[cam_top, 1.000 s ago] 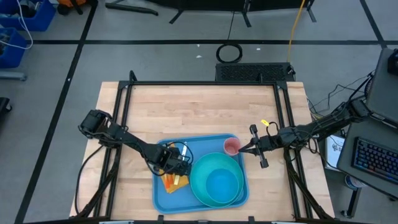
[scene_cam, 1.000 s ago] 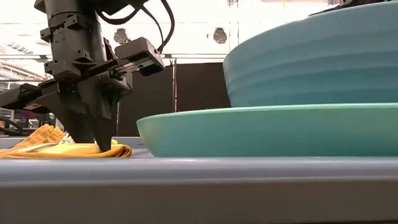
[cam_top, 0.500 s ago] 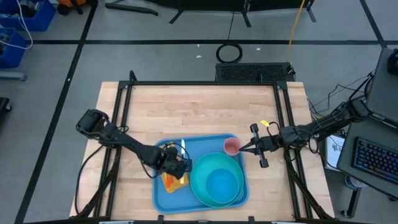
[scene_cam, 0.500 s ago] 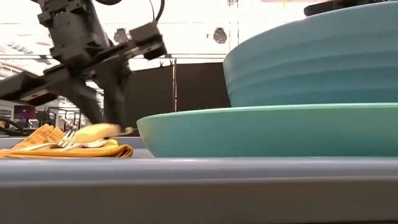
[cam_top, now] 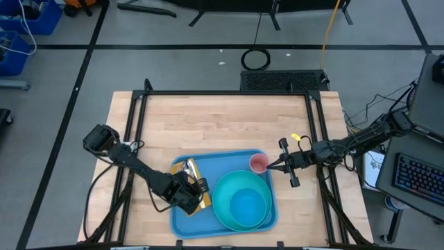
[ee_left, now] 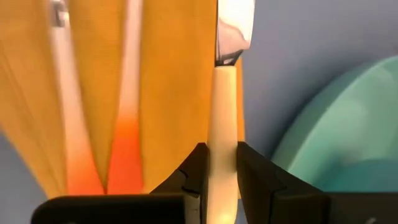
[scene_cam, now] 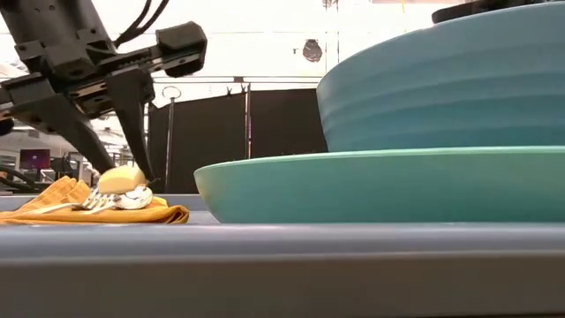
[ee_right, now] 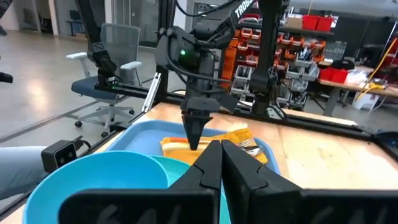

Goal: Set up tray
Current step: Adjust the white table knife on the top of the yellow table napkin

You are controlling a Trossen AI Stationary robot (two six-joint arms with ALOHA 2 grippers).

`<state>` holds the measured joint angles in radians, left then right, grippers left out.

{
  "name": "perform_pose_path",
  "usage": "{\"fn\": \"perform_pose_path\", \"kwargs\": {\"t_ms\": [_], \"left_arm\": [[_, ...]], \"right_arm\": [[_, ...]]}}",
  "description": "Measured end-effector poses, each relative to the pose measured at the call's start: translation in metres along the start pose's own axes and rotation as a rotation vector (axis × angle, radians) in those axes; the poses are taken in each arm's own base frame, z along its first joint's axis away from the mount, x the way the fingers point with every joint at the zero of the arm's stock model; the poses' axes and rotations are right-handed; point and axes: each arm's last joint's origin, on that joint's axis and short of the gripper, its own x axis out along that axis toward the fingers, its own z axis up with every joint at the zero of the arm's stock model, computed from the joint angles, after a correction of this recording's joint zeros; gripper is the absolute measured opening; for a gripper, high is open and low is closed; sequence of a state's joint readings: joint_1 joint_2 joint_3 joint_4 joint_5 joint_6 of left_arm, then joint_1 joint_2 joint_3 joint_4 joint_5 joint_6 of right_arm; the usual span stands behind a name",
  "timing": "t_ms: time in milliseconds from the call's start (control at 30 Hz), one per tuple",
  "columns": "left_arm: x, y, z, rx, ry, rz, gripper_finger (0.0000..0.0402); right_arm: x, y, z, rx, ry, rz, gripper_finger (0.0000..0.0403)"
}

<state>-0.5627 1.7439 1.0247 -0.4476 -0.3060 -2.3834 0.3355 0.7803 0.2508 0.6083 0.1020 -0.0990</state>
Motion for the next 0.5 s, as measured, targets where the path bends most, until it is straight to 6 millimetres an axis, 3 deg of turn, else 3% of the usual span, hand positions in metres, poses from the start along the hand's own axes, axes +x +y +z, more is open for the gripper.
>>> {"fn": "perform_pose_path", "kwargs": {"t_ms": [500], "left_arm": [[0.003, -0.008, 0.009, -0.094, -0.032, -0.018, 0.006]], "right_arm": [[-0.001, 0.001, -0.013, 0.129, 0.13, 0.006, 0.0]]}}
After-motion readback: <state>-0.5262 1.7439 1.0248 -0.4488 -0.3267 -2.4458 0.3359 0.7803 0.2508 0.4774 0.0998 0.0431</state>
